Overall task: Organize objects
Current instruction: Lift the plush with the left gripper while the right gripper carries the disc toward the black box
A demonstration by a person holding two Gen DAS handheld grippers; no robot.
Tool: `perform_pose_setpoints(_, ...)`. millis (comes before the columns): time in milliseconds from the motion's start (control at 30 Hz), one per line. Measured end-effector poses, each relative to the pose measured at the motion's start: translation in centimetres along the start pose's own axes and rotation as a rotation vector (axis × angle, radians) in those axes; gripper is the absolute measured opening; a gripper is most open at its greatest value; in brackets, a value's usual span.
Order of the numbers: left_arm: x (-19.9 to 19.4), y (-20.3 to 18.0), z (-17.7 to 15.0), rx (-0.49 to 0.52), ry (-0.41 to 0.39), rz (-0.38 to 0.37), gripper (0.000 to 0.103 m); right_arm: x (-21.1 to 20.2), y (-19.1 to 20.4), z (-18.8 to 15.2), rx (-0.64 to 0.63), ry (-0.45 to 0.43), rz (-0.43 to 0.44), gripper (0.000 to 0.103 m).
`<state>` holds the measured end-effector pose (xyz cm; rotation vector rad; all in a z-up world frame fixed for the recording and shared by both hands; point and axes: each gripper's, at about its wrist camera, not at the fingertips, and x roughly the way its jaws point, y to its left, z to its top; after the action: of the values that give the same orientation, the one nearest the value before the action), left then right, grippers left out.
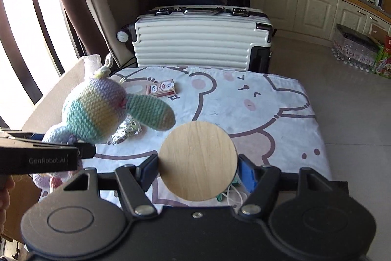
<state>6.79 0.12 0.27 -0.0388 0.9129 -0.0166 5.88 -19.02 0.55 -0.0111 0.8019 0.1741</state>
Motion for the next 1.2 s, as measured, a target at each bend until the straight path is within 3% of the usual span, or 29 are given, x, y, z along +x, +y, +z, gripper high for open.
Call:
perform_pose_setpoints(433,-2.1,-0.5,-3.3,-0.020,-0.021,0.008,0.061,-2.5,-0.3,-2.9,0.013,-0.006,-0.030,0.070)
perform_pose_setpoints(833,-2.9,-0.6,-3.7,-0.020,-0.048,0.021,0.061,-3.2,-0.4,-2.9,0.024,-0.008,-0.030,0.069)
perform_pose_setpoints(1200,-2.2,-3.6,-3.4,0.016,-0.039,-0.025,0.061,-4.0,-2.4,-3.6,0.037,-0.012,-0.062,0.070)
